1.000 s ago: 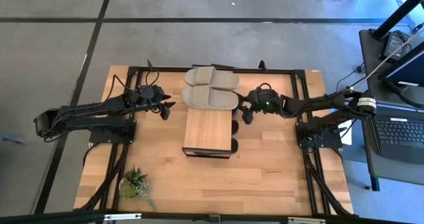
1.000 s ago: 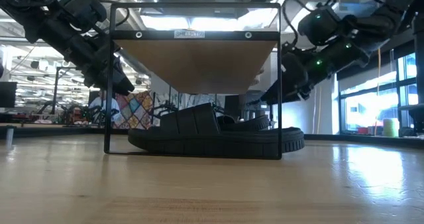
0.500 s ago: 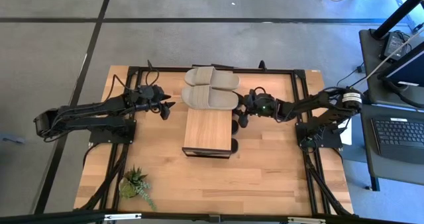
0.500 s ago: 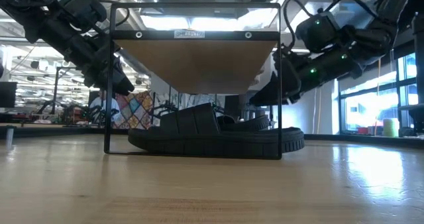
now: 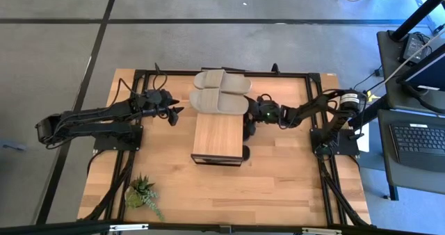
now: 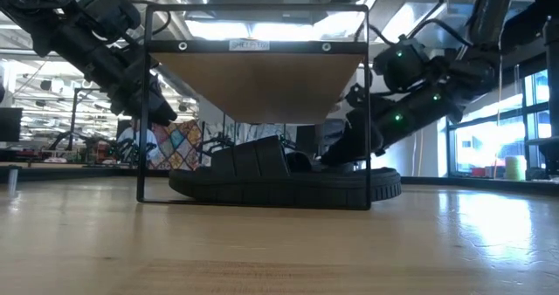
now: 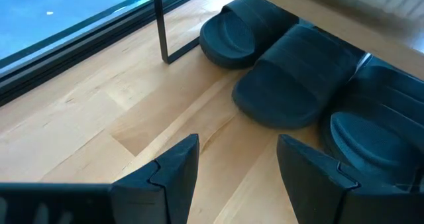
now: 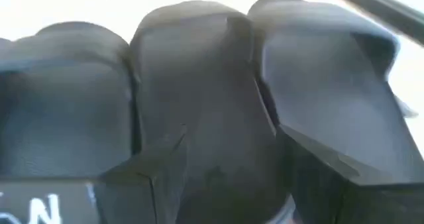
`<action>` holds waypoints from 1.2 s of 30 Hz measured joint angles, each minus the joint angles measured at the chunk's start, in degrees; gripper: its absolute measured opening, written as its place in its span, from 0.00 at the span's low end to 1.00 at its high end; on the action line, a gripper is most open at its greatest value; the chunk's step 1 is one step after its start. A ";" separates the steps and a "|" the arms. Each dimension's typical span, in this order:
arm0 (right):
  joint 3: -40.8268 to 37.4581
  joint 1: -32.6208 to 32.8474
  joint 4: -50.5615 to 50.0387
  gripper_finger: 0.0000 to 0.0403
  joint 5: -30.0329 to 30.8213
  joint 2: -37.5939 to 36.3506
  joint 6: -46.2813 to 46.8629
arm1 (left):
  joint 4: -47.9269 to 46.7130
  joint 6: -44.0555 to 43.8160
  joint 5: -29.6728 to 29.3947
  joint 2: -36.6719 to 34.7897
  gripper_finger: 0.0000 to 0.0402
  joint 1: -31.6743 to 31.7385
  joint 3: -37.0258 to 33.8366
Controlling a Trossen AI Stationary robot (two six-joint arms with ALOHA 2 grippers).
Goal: Pick and place slides into the shelf
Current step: Adjust the black slides under the shelf
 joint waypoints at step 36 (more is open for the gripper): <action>-0.09 -1.49 -27.68 0.56 14.67 -16.82 -4.29 | -1.29 0.00 -0.02 0.00 0.48 -0.01 -0.02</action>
